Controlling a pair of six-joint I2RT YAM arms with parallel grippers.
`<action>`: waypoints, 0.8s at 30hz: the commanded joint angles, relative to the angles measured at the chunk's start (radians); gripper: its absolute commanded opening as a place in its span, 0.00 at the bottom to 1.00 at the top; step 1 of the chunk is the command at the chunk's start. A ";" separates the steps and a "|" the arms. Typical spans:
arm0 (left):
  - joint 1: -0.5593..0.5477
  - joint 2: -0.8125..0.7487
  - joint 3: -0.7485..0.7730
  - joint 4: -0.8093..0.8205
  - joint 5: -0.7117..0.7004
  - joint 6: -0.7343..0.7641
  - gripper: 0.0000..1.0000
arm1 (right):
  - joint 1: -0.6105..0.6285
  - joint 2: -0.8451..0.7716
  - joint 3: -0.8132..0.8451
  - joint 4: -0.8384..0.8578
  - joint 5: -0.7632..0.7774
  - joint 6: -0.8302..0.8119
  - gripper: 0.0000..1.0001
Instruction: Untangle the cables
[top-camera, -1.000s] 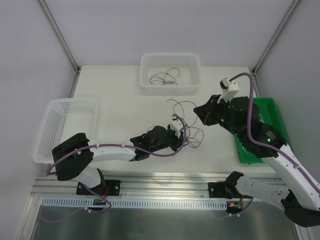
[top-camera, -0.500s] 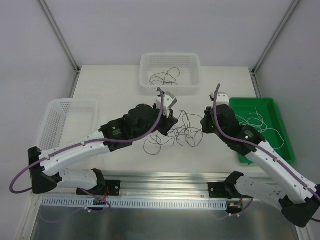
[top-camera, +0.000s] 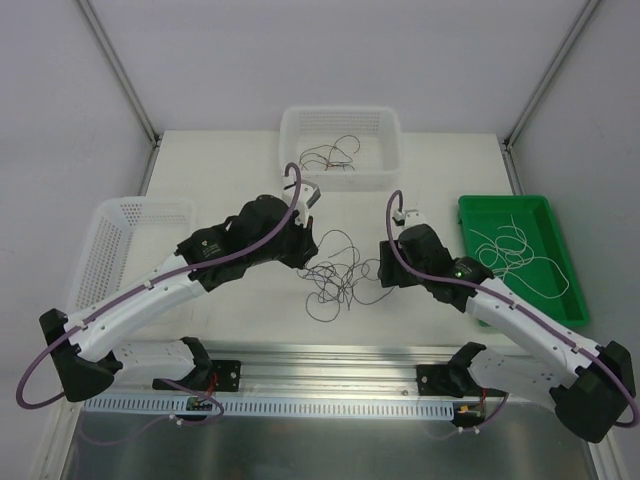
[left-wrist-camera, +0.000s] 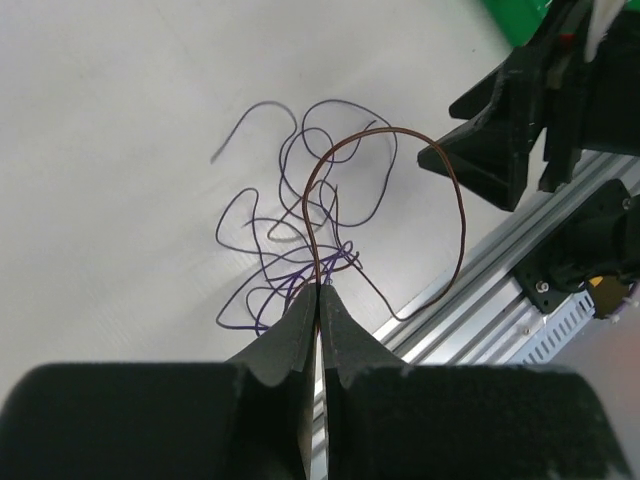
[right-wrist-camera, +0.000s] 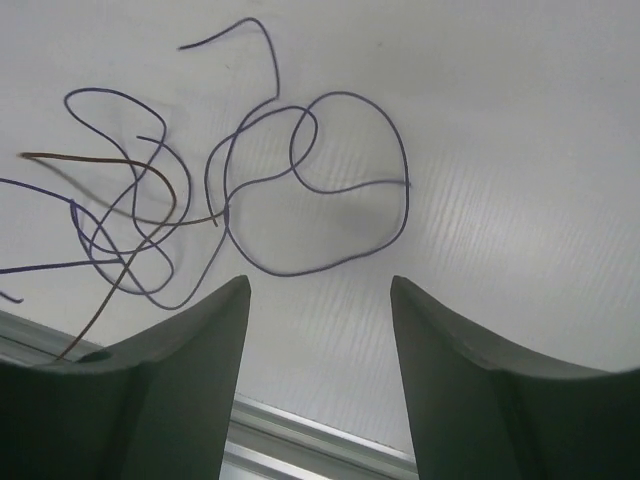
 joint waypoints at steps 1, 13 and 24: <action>0.006 0.014 -0.017 -0.033 0.011 -0.070 0.00 | -0.002 -0.094 -0.035 0.125 -0.088 -0.011 0.62; 0.006 0.067 -0.005 -0.035 -0.076 -0.122 0.00 | 0.125 -0.347 -0.152 0.407 -0.342 -0.061 0.62; 0.006 0.045 -0.003 -0.035 -0.024 -0.148 0.00 | 0.243 -0.090 -0.089 0.482 -0.255 -0.127 0.68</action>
